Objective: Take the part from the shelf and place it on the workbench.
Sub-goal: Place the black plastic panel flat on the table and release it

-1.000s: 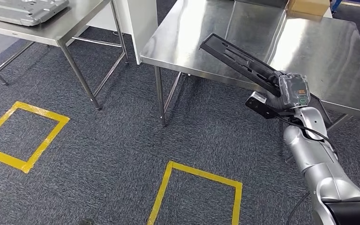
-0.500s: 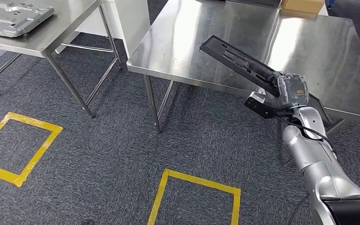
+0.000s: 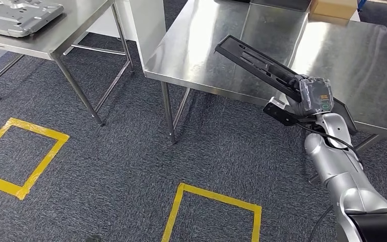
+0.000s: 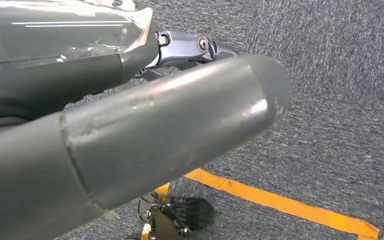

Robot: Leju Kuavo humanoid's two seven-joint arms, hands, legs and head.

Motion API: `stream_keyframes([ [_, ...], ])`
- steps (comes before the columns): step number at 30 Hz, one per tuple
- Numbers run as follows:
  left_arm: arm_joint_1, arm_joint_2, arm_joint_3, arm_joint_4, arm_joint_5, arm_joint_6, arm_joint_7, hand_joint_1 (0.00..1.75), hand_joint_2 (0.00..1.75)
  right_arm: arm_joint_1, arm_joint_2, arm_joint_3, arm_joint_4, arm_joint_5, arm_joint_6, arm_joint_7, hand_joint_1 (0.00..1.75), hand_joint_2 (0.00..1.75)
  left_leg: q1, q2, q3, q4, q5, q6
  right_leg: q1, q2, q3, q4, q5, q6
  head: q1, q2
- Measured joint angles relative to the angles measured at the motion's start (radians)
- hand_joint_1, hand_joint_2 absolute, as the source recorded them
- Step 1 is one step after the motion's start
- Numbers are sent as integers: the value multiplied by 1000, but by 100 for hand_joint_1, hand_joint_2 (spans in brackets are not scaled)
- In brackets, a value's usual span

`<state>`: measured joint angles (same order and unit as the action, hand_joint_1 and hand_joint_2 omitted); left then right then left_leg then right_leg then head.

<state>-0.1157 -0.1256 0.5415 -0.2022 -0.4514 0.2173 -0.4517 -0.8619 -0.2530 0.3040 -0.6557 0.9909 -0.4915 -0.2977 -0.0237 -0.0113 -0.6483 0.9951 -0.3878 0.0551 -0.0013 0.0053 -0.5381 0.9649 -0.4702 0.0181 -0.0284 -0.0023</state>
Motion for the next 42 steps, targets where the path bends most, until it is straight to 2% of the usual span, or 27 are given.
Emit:
stream_keyframes([
  [3, 0, 0, 0, 0, -1, 4, 0, 0, 0, -3, 0, 0, 0, 4, 0, 1, 166, 175, -1, 1, 2, 1, -2, 8, -1, 0, 2, -2, 0, 8, 0, 0],
  [5, -1, -1, 0, 0, -2, 5, 0, 0, 0, -6, -1, 0, 0, 6, 0, 1, 166, 175, 6, 3, 10, -10, 3, 16, 0, -1, -4, 13, -8, 13, 0, 0],
  [6, -2, -2, 0, 0, -3, 5, 0, 0, 0, -8, -2, -1, 0, 7, 0, 1, 166, 175, 9, 5, 14, -15, 5, 21, 1, -1, -19, 44, -23, 13, 1, 0],
  [7, -2, -2, 0, 0, -4, 5, 0, 0, 0, -9, -4, -1, 0, 8, 0, 2, 166, 175, 12, 6, 18, -19, 7, 23, -1, -2, -47, 98, -46, 12, 2, 0],
  [9, -3, -4, 0, 0, -7, 5, 0, 0, 0, -10, -7, -1, 1, 12, 1, 3, 166, 175, 13, 6, 19, -19, 6, 25, -5, -2, -124, 239, -97, 12, 4, 0],
  [10, -3, -4, 0, 0, -8, 5, 0, 0, 0, -9, -8, -1, 2, 13, 1, 4, 166, 175, 13, 6, 20, -19, 5, 24, -8, -3, -155, 290, -109, 16, 3, 0],
  [11, -3, -5, 0, 0, -8, 5, 0, 0, 0, -7, -9, -1, 3, 14, 2, 5, 166, 175, 14, 6, 20, -17, 4, 23, -12, -3, -169, 305, -106, 23, 4, 0],
  [12, -3, -6, 0, 0, -8, 5, 0, 0, 0, -7, -9, -1, 4, 15, 2, 6, 166, 175, 17, 6, 20, -15, 1, 20, -16, -3, -161, 277, -83, 35, 4, 0],
  [14, -3, -6, 1, 0, -8, 5, 0, 0, 0, -8, -9, 0, 5, 18, 2, 6, 166, 175, 22, 6, 20, -3, -7, 7, -27, -7, -104, 140, -17, 60, 4, 0],
  [15, -3, -5, 1, 0, -9, 5, 0, 0, 0, -9, -9, 0, 5, 20, 1, 6, 166, 175, 23, 5, 19, 5, -13, -1, -28, -7, -74, 78, 10, 64, 5, 0],
  [16, -4, -5, 1, 0, -9, 4, 0, 0, 0, -9, -9, 0, 5, 23, 0, 7, 166, 175, 21, 5, 17, 11, -18, -7, -29, -7, -56, 42, 26, 60, 5, 0],
  [17, -3, -5, 1, 0, -10, 4, 0, 0, 0, -8, -10, 0, 6, 25, -2, 7, 166, 175, 19, 4, 16, 16, -21, -6, -28, -6, -49, 30, 30, 53, 5, 0],
  [18, -3, -5, 1, 0, -10, 4, 0, 0, 0, -7, -10, 0, 6, 26, -3, 8, 166, 175, 18, 4, 15, 17, -21, 1, -27, -4, -47, 29, 32, 45, 5, 0],
  [20, -3, -4, 1, 0, -11, 3, 0, 0, 0, -6, -10, 0, 7, 28, -4, 9, 166, 175, 18, 4, 15, 17, -18, 20, -26, -2, -48, 29, 33, 42, 4, 0],
  [21, -3, -5, 1, 0, -11, 3, 0, 0, 0, -5, -10, 1, 8, 29, -6, 9, 166, 175, 19, 5, 15, 15, -17, 24, -25, -1, -48, 29, 33, 42, 5, 0],
  [23, -4, -5, 1, 0, -12, 3, 1, 0, 0, -5, -10, 1, 8, 38, -15, 12, 166, 175, 21, 6, 18, 12, -16, 24, -21, 1, -48, 30, 33, 41, 4, 0],
  [25, -4, -4, 1, 0, -13, 3, 3, 0, 0, -4, -11, 1, 9, 47, -28, 15, 166, 175, 24, 6, 19, 10, -15, 23, -18, 2, -48, 30, 32, 40, 4, 0],
  [28, -4, -5, 1, 0, -14, 3, 5, 0, 0, -3, -10, 2, 9, 50, -36, 16, 166, 175, 26, 7, 19, 9, -14, 20, -14, 2, -48, 30, 31, 32, 4, 0],
  [30, -4, -5, 1, 0, -15, 3, 5, 0, 0, -3, -10, 2, 9, 47, -34, 16, 166, 175, 27, 7, 19, 8, -15, 8, -13, 2, -48, 31, 30, 28, 5, 0],
  [33, -4, -6, 5, 0, -17, 3, 5, 0, 0, -3, -8, 2, 9, 43, -31, 17, 166, 175, 30, 7, 19, 7, -17, -17, -11, 2, -49, 31, 29, 27, 5, 0],
  [34, -5, -6, 7, 0, -19, 3, 5, 0, 0, -3, -8, 2, 9, 43, -31, 18, 166, 175, 31, 7, 19, 8, -19, -19, -13, 1, -48, 28, 30, 27, 5, 0],
  [35, -5, -6, 9, 0, -19, 3, 4, 0, 0, -4, -8, 1, 8, 42, -30, 19, 166, 175, 30, 7, 21, 4, -19, -16, -14, 1, -44, 22, 32, 29, 5, 0],
  [37, -6, -7, 11, 0, -21, 3, 4, 0, 0, -4, -8, 0, 7, 41, -30, 21, 166, 175, 35, 9, 43, -26, -10, -3, -14, 0, -40, 17, 31, 32, 7, 0],
  [38, -7, -9, 12, 0, -21, 2, 4, 0, 0, -6, -9, 0, 6, 40, -30, 22, 166, 175, 37, 11, 56, -45, -2, 2, -12, -1, -49, 37, 20, 31, 8, 0],
  [39, -8, -9, 13, 0, -21, 2, 4, 0, 0, -7, -11, -1, 6, 39, -29, 23, 166, 175, 41, 13, 67, -59, 4, 5, -12, -2, -69, 81, 2, 30, 11, 0],
  [41, -9, -10, 14, 0, -22, 2, 4, 0, 0, -8, -15, -2, 7, 36, -29, 24, 166, 175, 42, 16, 71, -63, 5, 5, -17, -3, -135, 210, -46, 31, 12, 0],
  [42, -9, -11, 14, 0, -22, 2, 5, 0, 0, -4, -17, -2, 9, 34, -28, 25, 166, 175, 43, 18, 71, -62, 3, 3, -22, -3, -164, 257, -58, 37, 12, 0],
])
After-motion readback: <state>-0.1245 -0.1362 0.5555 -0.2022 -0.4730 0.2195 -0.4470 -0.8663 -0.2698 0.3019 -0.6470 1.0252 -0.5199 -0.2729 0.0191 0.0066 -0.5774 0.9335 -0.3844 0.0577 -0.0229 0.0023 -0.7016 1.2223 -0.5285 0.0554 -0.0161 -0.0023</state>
